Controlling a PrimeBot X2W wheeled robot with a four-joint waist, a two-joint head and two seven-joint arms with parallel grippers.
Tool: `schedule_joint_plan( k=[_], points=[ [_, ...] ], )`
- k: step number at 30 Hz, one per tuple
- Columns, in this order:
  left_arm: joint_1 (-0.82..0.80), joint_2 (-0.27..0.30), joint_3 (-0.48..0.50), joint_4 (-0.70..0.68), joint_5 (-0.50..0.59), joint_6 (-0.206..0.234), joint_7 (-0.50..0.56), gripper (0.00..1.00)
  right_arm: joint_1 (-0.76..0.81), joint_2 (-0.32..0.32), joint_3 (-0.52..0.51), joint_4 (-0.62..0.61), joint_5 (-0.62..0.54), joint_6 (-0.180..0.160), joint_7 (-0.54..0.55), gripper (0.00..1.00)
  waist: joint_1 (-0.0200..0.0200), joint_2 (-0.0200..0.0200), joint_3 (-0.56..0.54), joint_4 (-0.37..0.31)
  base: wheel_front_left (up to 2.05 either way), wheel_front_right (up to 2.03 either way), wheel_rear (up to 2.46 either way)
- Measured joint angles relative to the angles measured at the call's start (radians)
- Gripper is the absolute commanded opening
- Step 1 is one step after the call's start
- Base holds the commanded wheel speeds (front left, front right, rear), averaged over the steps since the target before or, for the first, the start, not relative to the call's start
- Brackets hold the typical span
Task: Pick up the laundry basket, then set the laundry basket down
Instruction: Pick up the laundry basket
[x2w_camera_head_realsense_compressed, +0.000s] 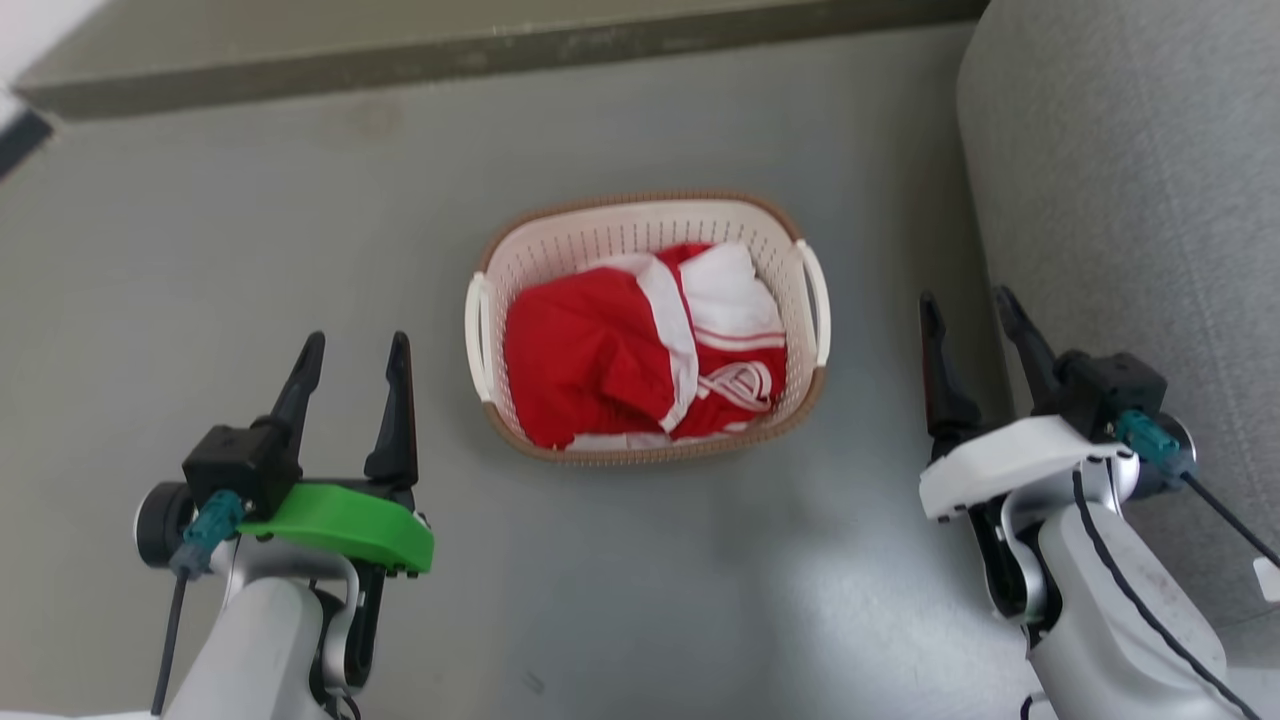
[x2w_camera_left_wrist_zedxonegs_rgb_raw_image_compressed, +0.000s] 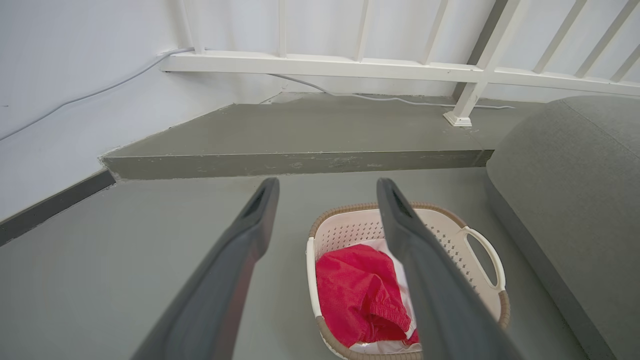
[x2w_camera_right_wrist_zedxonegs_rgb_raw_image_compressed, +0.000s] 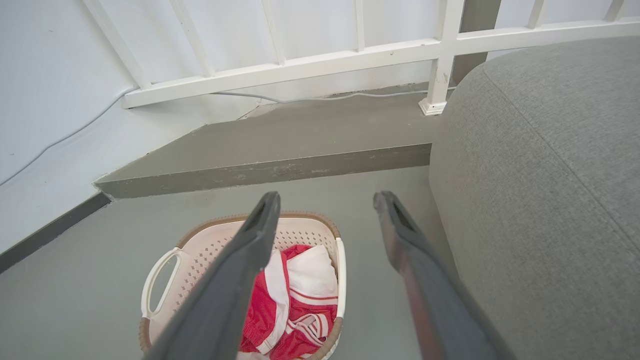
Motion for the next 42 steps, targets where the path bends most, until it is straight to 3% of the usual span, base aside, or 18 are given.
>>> schedule_joint_plan(
  k=[24, 42],
  points=[
    [-0.238, -0.007, 0.004, 0.119, -0.031, -0.069, 0.017, 1.00, -0.249, 0.018, -0.011, 0.082, -0.015, -0.005, 0.022, 1.00, 0.0001, 0.0000, 0.312, -0.005, 0.00, 0.00, 0.00],
    [-0.463, -0.006, 0.009, 0.372, -0.055, -0.125, 0.109, 1.00, -0.486, 0.044, 0.057, 0.322, 0.012, 0.057, 0.088, 1.00, 0.0000, 0.0000, 0.468, -0.034, 0.00, 0.00, 0.00]
  ],
)
